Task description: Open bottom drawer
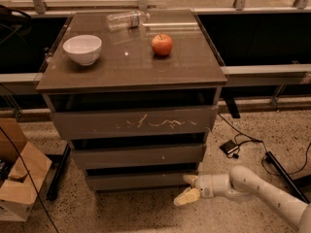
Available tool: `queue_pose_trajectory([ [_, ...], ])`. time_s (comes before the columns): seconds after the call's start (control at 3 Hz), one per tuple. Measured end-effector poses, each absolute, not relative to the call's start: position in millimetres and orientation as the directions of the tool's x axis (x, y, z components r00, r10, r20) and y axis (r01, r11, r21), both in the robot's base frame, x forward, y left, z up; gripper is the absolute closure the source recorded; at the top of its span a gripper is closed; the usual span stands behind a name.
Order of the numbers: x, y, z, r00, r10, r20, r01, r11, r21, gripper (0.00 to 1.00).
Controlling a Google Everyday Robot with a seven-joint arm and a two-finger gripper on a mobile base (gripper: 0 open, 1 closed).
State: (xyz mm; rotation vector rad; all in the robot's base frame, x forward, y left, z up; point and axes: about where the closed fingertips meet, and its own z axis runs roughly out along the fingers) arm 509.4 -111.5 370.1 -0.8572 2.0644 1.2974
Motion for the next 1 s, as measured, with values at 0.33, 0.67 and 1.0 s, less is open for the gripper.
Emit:
queue_pose_trajectory([
  [0.33, 511.3, -106.3, 364.7, -0.651, -0.209, -0.73, -0.747, 0.348, 0.566, 0.0],
  [0.67, 521.5, -94.5, 359.0, -0.629, -0.205, -0.75, -0.757, 0.382, 0.53, 0.0],
  [1.0, 541.2, -87.2, 348.8, -0.592, -0.236, -0.77, -0.774, 0.433, 0.462, 0.0],
])
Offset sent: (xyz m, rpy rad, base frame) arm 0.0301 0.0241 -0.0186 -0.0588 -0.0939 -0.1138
